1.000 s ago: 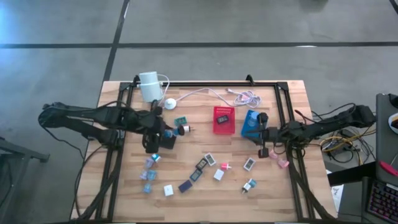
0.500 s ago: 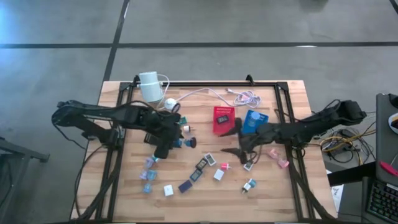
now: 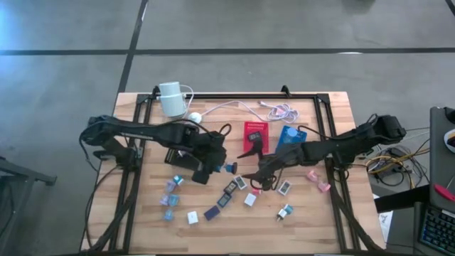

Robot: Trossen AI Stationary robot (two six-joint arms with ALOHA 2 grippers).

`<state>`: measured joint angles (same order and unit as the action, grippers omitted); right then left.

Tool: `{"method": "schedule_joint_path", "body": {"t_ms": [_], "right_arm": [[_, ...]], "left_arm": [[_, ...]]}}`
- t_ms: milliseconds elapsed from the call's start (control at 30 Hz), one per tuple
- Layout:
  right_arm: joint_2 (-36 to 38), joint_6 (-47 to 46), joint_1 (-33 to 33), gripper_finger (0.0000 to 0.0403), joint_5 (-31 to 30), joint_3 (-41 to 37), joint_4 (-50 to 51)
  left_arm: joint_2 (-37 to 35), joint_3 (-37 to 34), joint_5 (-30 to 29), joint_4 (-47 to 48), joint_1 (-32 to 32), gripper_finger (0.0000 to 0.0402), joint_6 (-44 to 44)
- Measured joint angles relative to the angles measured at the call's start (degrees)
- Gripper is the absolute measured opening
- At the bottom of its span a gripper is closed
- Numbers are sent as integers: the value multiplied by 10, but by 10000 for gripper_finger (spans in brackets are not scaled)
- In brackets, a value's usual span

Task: Pick & Place Office items
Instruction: Put the black hourglass into the blue bin

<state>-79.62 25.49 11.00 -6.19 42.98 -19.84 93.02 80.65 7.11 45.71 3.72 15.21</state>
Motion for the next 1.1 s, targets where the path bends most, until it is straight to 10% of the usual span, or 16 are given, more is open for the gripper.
{"method": "schedule_joint_path", "body": {"t_ms": [1100], "right_arm": [[-16,-30,0,327,-60,-1,3]], "left_arm": [[46,40,0,-6,-31,169,7]]}}
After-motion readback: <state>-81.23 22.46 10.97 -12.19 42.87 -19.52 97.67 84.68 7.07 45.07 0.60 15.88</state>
